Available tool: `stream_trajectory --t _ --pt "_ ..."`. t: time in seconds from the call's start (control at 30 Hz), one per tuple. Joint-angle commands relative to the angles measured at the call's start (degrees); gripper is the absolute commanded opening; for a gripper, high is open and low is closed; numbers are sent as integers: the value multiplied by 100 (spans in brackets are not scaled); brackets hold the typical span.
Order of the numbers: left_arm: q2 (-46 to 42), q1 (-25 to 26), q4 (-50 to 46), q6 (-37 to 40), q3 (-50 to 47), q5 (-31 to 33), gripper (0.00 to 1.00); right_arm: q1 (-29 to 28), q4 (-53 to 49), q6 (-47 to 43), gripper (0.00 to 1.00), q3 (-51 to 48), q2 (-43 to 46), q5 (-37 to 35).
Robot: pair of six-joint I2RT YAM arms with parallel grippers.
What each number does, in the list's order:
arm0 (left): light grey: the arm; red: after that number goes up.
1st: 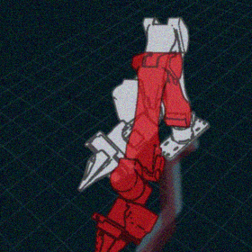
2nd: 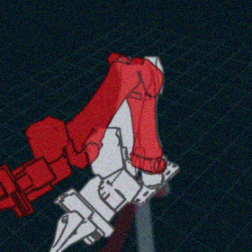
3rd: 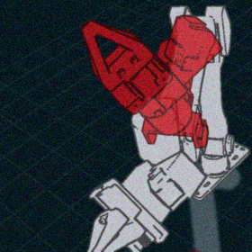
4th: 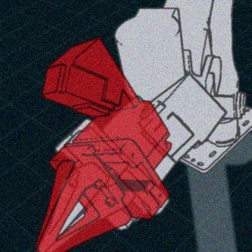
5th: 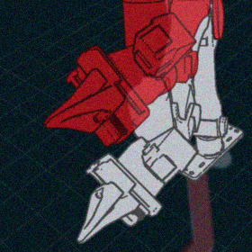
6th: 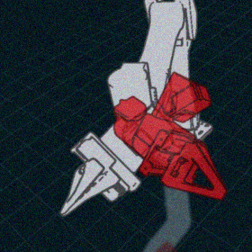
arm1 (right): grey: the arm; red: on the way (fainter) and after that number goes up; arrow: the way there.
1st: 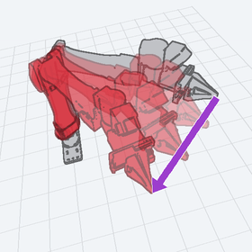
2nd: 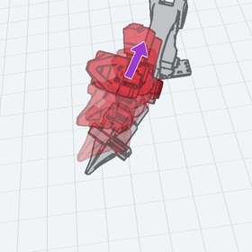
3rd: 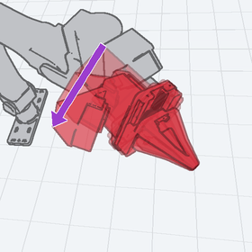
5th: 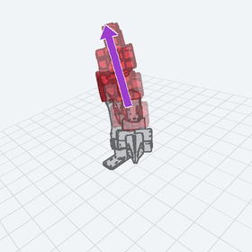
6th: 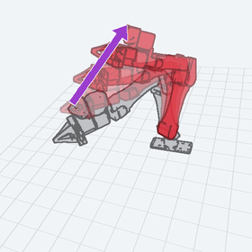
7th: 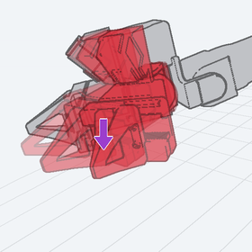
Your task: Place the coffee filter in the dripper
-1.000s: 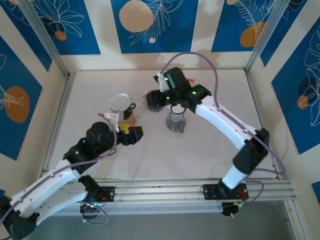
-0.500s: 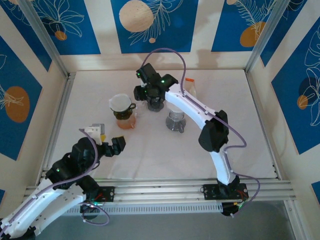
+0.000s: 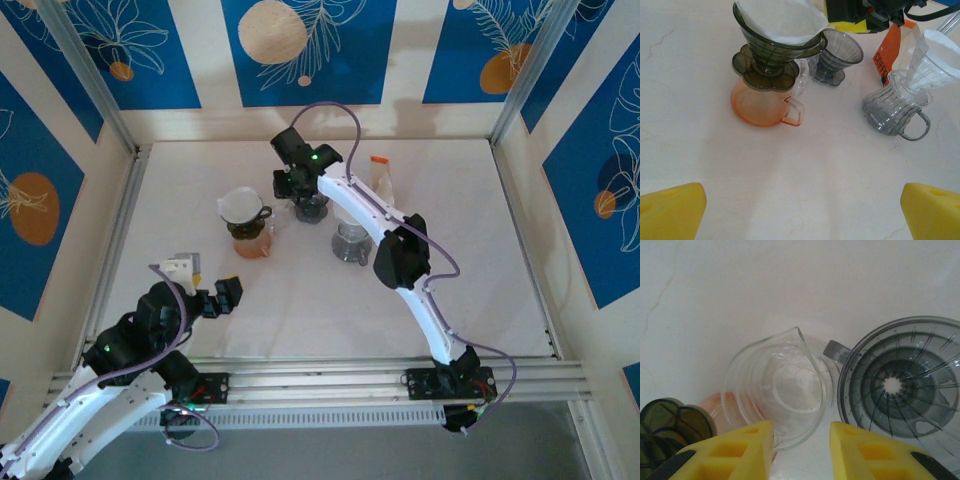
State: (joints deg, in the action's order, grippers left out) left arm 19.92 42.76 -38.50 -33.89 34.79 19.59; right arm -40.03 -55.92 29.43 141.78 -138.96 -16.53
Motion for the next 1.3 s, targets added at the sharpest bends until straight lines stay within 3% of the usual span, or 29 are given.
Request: stream_trajectory --t 0.0,0.43,1.07,1.27 --pt "-41 -22 -38 74 -33 108 100 -1 -122 142 35 217 -118 -23" --pt "-47 -21 -34 27 -61 130 100 21 -110 176 31 232 -446 14" --pt "-67 -23 -83 -11 -44 225 100 5 -306 92 0 159 -300 -99" --pt "-81 -22 -59 -4 -20 234 100 -74 -332 -55 0 -289 65 -341"
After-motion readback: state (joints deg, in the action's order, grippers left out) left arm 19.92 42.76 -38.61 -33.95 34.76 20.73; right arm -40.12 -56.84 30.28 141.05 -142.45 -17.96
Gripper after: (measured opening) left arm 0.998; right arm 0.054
